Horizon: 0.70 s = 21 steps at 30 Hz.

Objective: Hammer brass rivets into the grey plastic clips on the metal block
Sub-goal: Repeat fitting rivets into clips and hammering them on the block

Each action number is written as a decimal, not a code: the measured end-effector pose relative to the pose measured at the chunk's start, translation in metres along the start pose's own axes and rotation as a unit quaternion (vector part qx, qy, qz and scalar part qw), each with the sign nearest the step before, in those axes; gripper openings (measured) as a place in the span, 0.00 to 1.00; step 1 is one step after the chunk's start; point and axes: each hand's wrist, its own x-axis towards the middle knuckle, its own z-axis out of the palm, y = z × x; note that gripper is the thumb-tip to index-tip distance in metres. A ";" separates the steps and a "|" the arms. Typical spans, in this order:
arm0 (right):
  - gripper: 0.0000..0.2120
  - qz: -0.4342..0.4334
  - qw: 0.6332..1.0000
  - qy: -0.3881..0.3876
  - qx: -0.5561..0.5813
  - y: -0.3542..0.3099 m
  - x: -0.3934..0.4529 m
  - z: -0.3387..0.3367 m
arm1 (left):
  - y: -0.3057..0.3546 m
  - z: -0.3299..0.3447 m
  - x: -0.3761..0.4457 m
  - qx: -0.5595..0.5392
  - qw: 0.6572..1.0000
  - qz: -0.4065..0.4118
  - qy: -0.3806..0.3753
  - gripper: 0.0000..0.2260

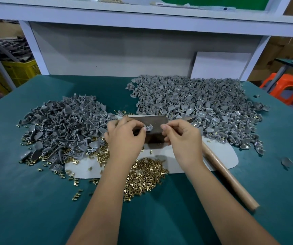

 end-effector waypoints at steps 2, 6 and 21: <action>0.07 -0.014 0.999 0.009 -0.043 -0.003 0.015 0.004 | 0.003 0.002 0.005 -0.001 1.000 -0.015 -0.002 0.05; 0.07 -0.022 0.998 0.015 -0.053 -0.005 0.042 0.021 | 0.002 0.007 0.016 -0.022 0.999 -0.020 -0.018 0.05; 0.05 -0.072 0.989 -0.043 -0.122 0.013 0.051 0.034 | -0.009 0.016 0.024 -0.001 0.998 0.061 0.009 0.05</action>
